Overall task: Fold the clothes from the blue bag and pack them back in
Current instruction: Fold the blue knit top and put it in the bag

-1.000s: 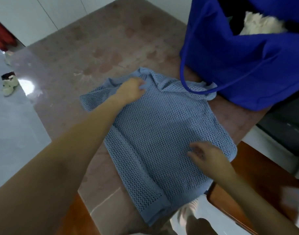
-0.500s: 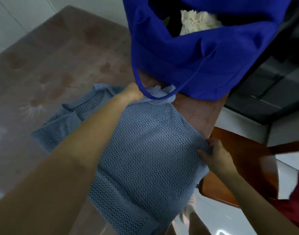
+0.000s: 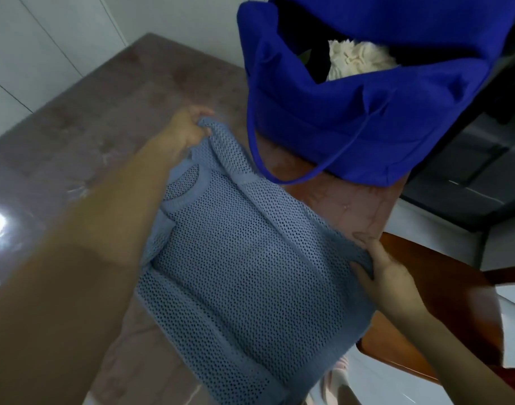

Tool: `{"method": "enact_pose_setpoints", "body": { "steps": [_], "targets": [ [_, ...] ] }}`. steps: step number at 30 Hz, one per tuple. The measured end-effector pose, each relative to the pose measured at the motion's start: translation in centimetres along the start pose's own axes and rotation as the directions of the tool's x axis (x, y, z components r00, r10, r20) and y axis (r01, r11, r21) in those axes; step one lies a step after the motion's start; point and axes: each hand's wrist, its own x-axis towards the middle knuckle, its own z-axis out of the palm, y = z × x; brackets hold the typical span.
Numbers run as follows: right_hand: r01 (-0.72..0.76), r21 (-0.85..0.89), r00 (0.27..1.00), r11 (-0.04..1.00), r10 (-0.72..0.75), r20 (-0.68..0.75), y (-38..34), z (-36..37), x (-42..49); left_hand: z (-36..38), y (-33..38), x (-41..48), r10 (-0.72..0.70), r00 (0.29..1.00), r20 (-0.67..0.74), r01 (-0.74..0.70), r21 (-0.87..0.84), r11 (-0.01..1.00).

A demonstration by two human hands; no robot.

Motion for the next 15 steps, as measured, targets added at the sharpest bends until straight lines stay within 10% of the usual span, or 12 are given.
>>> {"method": "enact_pose_setpoints", "body": {
  "steps": [10,15],
  "targets": [
    [0.1,-0.006,0.995,0.995,-0.1,0.003,1.1,1.1,0.5,-0.1,-2.4,-3.8,-0.184,0.946,0.265,0.254,-0.261,0.931],
    [0.321,-0.069,0.945,0.945,-0.324,-0.041,1.2,0.5,-1.0,-1.8,-4.1,-4.2,-0.2,0.977,0.07,0.207,-0.513,0.833]
  ]
}}
